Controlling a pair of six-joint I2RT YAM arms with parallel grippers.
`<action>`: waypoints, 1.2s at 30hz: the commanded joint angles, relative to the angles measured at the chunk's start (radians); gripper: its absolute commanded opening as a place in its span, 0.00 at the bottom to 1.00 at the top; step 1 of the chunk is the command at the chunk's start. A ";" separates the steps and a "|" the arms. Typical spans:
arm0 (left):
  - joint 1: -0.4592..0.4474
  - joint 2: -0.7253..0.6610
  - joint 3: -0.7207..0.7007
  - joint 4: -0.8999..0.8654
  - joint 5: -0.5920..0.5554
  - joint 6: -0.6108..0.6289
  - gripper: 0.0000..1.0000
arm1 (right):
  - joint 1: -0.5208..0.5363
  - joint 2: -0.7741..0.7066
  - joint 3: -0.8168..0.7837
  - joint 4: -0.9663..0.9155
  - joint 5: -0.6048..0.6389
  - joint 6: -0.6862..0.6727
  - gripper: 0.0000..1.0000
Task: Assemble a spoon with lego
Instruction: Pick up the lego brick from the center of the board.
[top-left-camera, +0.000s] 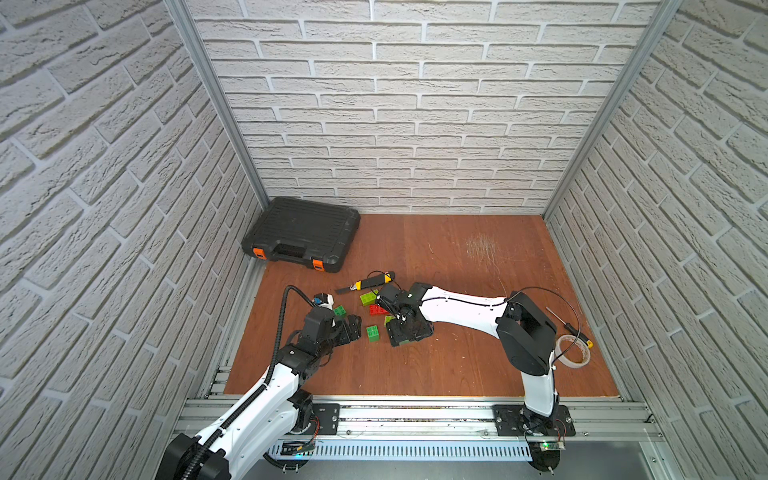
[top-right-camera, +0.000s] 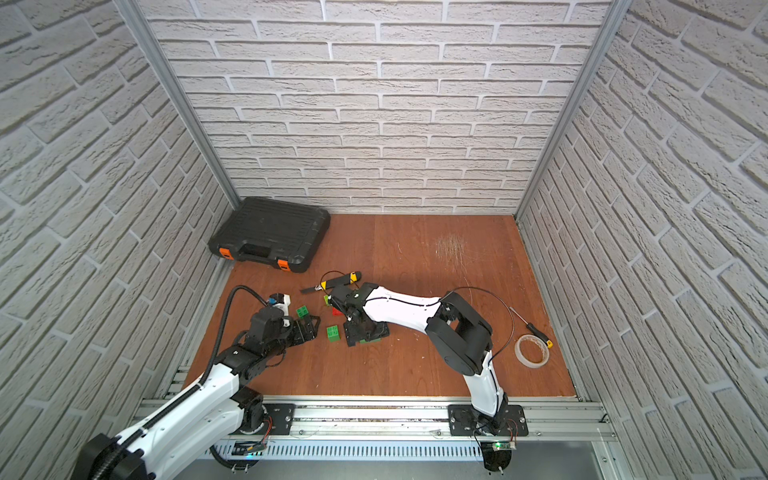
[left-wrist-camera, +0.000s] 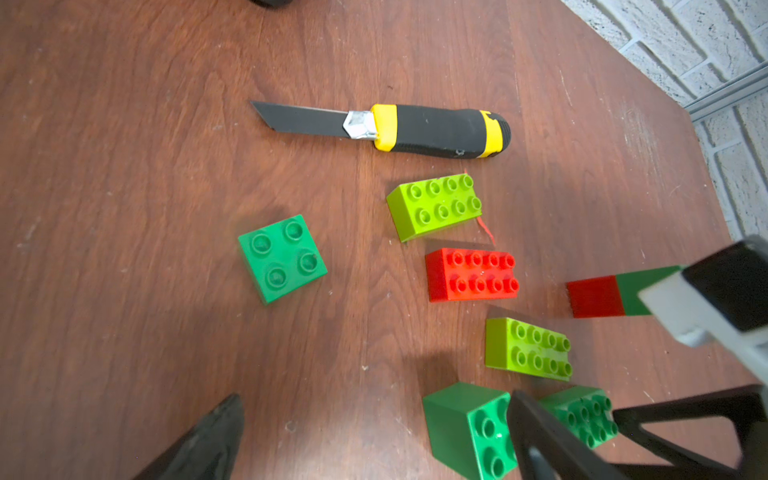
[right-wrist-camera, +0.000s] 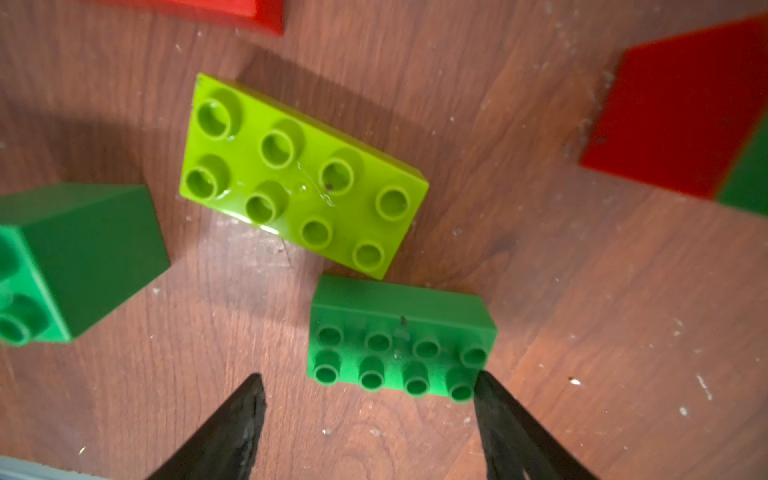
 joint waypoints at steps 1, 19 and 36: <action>0.005 0.000 -0.013 0.002 0.006 -0.004 0.98 | 0.003 0.022 0.025 -0.025 0.026 0.000 0.79; 0.006 0.059 -0.022 0.056 0.018 -0.010 0.98 | -0.017 0.016 0.035 -0.040 0.031 -0.020 0.79; 0.005 0.042 -0.007 0.034 0.018 0.003 0.98 | -0.026 0.011 0.066 -0.093 0.039 -0.036 0.50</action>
